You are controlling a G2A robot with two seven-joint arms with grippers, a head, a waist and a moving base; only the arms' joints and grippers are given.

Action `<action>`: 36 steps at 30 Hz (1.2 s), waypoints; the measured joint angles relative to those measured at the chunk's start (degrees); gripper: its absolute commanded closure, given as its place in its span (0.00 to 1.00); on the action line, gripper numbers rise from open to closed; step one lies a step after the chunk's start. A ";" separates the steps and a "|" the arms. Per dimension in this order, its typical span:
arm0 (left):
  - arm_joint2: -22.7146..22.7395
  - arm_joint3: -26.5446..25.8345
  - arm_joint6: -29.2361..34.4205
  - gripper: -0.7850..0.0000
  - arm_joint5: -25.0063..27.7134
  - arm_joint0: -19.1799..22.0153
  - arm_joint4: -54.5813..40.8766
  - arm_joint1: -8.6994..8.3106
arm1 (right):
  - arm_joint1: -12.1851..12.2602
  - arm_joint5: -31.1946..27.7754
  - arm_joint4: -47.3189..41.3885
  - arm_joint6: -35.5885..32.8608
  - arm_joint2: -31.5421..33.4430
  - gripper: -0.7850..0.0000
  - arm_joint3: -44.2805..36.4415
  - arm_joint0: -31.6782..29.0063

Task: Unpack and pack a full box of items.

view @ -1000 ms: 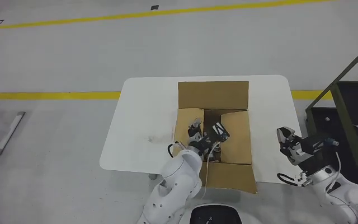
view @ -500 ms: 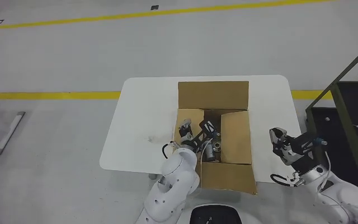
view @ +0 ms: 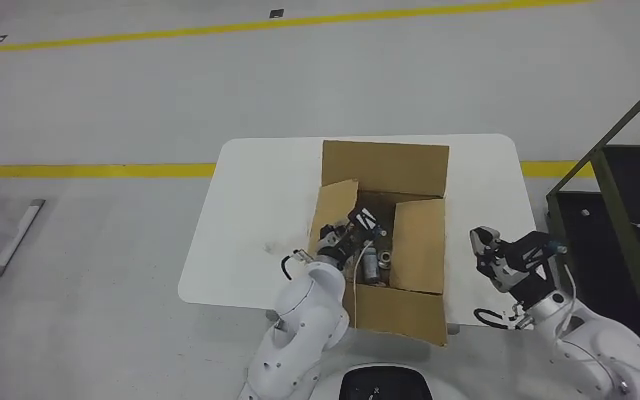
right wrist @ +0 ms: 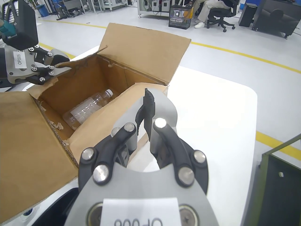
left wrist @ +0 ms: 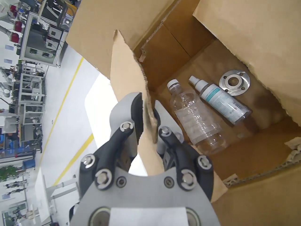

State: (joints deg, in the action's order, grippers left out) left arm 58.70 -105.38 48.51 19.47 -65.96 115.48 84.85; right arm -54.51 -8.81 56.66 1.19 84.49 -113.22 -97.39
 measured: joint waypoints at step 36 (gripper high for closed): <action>12.62 -0.42 -1.70 0.00 -0.27 -0.52 10.73 -1.74 | -1.95 -8.29 -1.33 -16.28 -7.81 1.00 11.86 15.41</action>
State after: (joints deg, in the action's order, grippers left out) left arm 71.32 -105.80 46.80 19.20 -66.48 126.20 83.11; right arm -56.46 -17.10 55.33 -15.09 76.68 -101.36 -81.98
